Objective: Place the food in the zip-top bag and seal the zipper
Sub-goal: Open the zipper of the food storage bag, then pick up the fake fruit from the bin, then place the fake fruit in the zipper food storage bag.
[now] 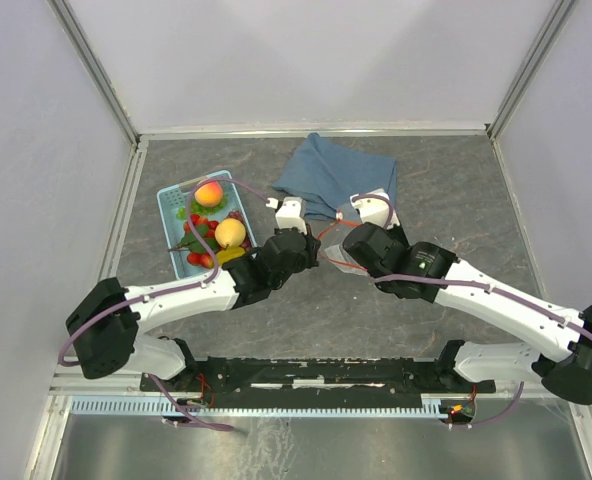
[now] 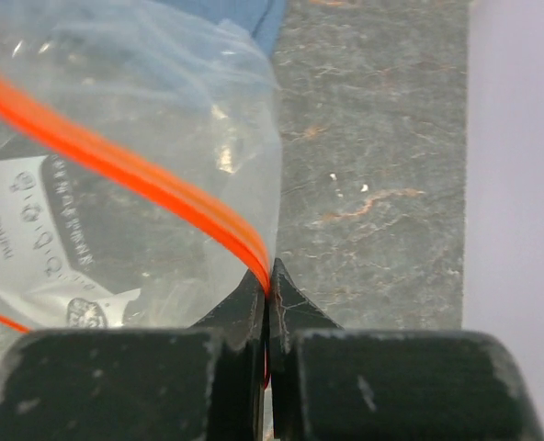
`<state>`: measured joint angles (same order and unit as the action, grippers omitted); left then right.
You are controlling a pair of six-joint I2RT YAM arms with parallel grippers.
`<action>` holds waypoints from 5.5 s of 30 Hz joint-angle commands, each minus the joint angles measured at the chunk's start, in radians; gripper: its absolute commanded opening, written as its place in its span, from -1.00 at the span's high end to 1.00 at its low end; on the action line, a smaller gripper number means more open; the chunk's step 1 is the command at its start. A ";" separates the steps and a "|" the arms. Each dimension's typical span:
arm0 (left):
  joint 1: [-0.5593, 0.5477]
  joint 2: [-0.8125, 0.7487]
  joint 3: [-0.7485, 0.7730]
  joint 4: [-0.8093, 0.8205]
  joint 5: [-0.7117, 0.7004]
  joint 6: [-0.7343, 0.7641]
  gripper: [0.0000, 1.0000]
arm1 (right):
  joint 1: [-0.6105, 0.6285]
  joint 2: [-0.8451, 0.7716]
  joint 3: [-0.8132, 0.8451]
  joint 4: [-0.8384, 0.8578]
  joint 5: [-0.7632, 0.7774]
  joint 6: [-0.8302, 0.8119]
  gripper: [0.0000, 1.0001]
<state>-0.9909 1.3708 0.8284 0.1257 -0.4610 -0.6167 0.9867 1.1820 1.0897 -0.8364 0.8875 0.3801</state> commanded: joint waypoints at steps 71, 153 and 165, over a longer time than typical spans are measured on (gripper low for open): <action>0.722 0.239 0.325 -0.716 0.366 0.330 -0.79 | 0.002 0.219 0.026 0.168 -0.064 -0.083 0.97; 0.099 0.018 0.008 0.033 0.408 -0.116 -0.58 | 0.002 0.098 0.003 0.305 -0.381 0.122 0.97; 0.090 -0.006 0.026 -0.054 0.316 -0.101 -0.93 | 0.002 0.061 -0.021 0.330 -0.356 0.131 0.97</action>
<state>-0.8974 1.3941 0.8089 0.0814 -0.0898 -0.7078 0.9848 1.2743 1.0710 -0.5598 0.5140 0.4938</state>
